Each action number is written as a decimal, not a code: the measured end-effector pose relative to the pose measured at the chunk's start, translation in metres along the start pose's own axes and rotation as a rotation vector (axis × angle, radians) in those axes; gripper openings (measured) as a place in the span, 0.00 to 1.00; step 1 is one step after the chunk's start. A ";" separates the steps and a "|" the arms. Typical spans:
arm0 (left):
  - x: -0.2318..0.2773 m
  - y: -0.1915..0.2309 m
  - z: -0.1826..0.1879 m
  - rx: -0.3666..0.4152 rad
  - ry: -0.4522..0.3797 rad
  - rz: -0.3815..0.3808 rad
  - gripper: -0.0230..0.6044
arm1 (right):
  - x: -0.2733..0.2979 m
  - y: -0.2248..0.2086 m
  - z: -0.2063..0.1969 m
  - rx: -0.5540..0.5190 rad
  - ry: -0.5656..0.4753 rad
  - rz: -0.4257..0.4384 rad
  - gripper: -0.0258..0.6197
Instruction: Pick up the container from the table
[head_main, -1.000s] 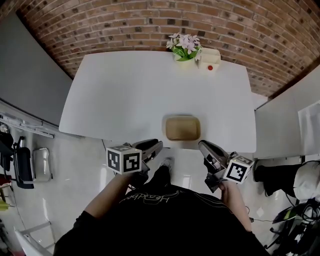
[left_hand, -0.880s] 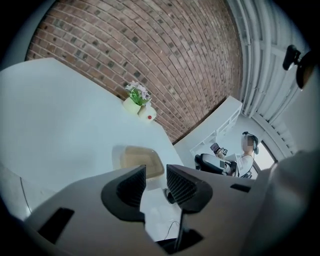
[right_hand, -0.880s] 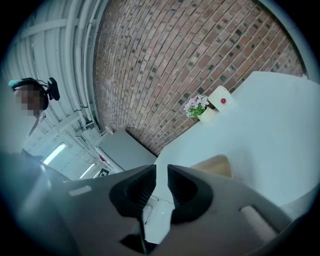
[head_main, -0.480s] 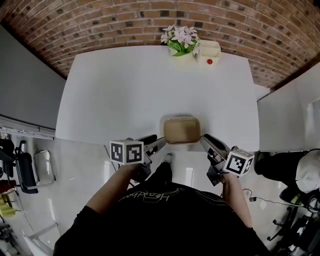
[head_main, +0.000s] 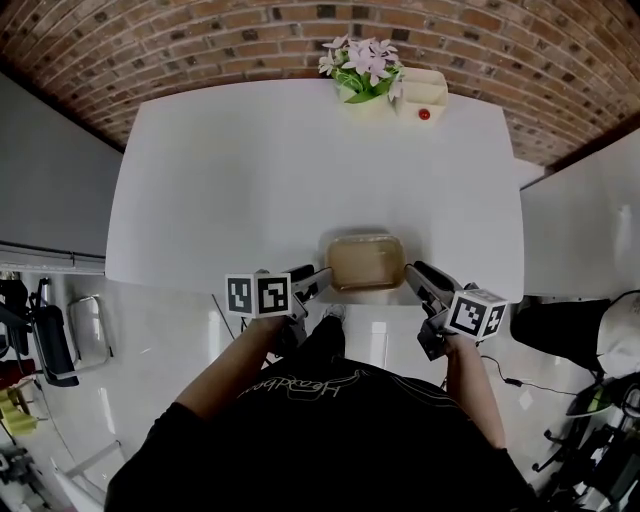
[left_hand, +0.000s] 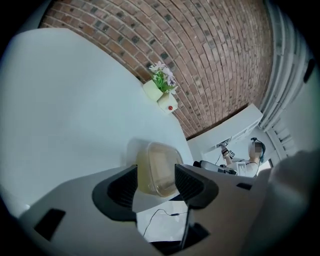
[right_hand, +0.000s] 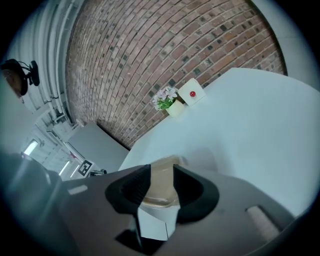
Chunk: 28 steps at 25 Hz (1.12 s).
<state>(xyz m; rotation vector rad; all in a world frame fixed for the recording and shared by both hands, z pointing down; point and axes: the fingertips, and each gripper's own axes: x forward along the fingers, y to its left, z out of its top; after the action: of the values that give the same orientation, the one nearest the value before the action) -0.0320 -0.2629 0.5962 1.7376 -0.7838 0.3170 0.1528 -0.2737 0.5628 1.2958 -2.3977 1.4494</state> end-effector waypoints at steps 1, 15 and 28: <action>0.002 0.003 0.001 -0.016 0.000 0.001 0.38 | 0.001 -0.005 -0.001 0.005 0.006 -0.013 0.24; 0.019 0.019 0.001 -0.100 0.015 0.016 0.38 | 0.021 -0.035 -0.016 0.181 0.030 -0.021 0.24; 0.024 0.022 -0.007 -0.153 0.048 0.003 0.22 | 0.027 -0.037 -0.028 0.242 0.058 -0.006 0.22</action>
<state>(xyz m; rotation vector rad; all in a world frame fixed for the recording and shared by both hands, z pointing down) -0.0274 -0.2676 0.6285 1.5801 -0.7566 0.2915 0.1505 -0.2776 0.6168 1.2830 -2.2350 1.7953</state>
